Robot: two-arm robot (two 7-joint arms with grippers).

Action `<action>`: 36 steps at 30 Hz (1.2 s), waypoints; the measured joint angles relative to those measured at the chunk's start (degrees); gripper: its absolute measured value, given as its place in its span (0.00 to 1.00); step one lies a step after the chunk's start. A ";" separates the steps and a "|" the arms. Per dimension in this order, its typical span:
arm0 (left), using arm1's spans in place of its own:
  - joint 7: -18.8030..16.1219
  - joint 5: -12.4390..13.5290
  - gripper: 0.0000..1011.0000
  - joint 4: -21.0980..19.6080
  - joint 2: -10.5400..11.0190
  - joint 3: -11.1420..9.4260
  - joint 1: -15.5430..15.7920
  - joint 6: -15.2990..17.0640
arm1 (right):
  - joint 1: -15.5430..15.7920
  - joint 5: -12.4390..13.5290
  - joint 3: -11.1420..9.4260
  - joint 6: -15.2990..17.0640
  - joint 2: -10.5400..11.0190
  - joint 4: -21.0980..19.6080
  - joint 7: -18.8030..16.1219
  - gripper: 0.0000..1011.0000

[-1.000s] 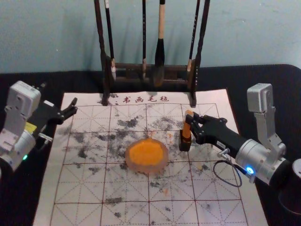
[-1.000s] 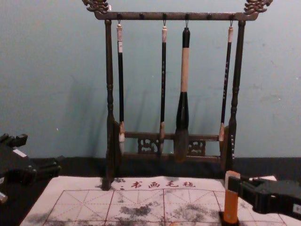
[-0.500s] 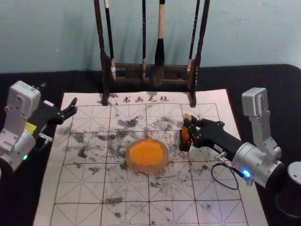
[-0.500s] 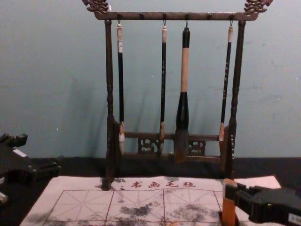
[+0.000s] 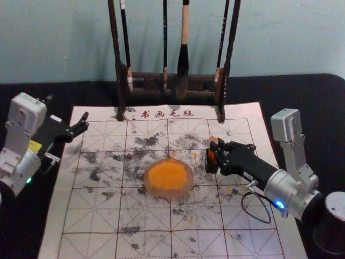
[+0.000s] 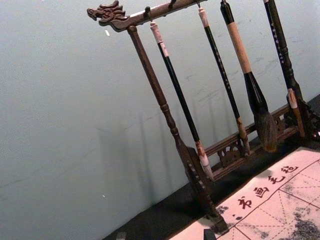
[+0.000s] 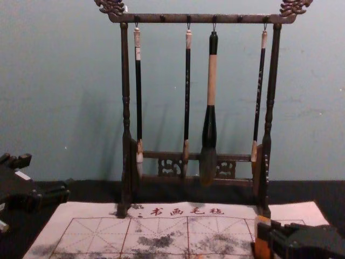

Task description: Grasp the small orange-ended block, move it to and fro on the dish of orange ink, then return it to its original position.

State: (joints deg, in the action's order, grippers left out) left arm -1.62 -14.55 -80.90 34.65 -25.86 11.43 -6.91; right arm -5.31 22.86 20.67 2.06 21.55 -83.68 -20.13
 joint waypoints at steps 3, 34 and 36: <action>0.00 0.00 0.99 0.00 0.00 0.00 0.00 0.00 | 0.18 -0.45 -0.23 -0.11 -0.25 0.12 -0.06 0.10; 0.00 0.00 0.99 0.00 0.00 0.00 0.00 0.00 | 0.27 -1.45 -0.35 0.02 -0.59 0.42 -0.10 0.40; 0.00 0.00 0.99 0.00 0.00 0.00 0.00 0.00 | 0.27 -1.44 -0.35 0.02 -0.59 0.41 -0.11 0.43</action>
State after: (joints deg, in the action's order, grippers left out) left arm -1.62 -14.55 -80.90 34.64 -25.86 11.43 -6.91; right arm -5.04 21.42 20.32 2.08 20.96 -83.26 -20.24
